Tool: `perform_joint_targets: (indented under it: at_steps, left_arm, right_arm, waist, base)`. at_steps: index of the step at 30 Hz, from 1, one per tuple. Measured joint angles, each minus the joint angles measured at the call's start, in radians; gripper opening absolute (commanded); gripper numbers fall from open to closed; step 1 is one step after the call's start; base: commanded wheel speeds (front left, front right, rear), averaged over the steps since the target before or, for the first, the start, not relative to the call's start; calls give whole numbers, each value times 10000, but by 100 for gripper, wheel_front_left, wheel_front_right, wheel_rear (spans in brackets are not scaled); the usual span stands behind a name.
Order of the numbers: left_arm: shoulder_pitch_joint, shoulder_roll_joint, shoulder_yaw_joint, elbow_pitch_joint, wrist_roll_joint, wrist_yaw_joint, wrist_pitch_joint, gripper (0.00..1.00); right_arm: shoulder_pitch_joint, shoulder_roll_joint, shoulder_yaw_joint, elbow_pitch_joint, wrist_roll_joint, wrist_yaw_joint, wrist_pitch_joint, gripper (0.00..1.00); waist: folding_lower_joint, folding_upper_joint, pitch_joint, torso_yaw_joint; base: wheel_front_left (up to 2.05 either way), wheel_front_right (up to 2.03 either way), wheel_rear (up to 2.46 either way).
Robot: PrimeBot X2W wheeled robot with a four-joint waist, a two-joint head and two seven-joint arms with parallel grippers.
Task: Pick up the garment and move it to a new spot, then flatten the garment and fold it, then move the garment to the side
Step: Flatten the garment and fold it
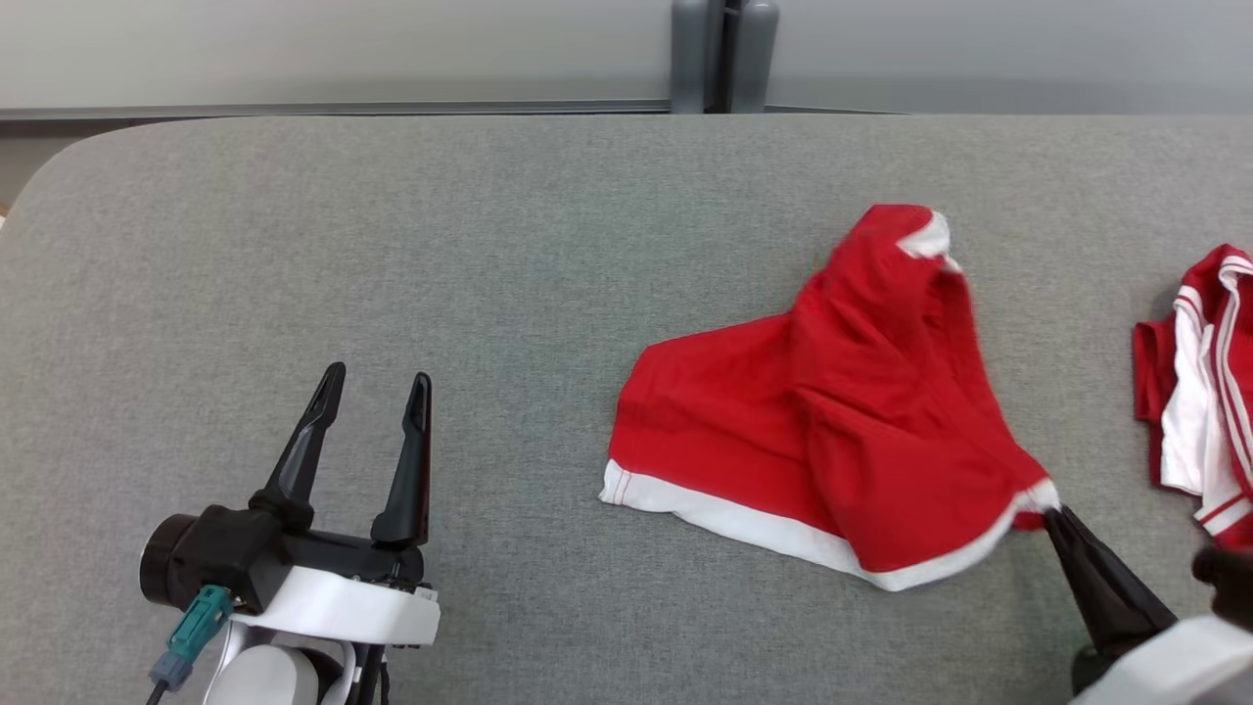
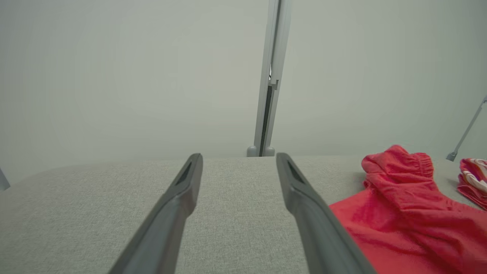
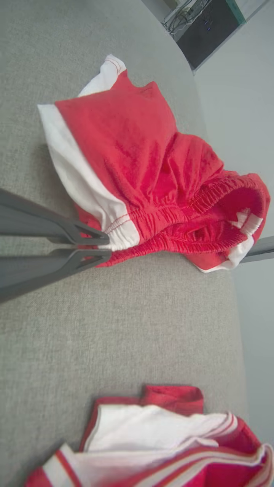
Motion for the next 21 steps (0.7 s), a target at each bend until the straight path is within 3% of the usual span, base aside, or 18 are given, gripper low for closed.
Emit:
perform_joint_targets:
  at_steps: [3,7,8,9,21]
  left_arm:
    - [2,71,-4,-27,-2,2,42,100]
    - [1,153,-6,-50,-12,2,81,100]
    - [1,171,-12,-48,-13,2,117,100]
    - [1,178,-15,-44,-17,2,127,100]
    - [735,343,59,4,-148,178,280,100]
  right_arm:
    - [686,332,-709,-19,-430,-2,94,0]
    - [969,654,-905,27,-725,-2,284,0]
    - [966,715,-913,13,-763,-2,301,28]
    - [965,775,-961,-31,-821,-2,311,100]
    - [985,1003,-1622,-2036,-1592,-2,-282,100]
  waist:
    - [0,0,-32,-138]
    - [-1,0,-27,-234]
    - [0,0,-36,-252]
    - [-1,0,-55,-265]
    - [0,0,-825,-384]
  base:
    - [0,0,0]
    - [0,0,0]
    - [0,0,0]
    - [0,0,0]
    - [0,0,0]
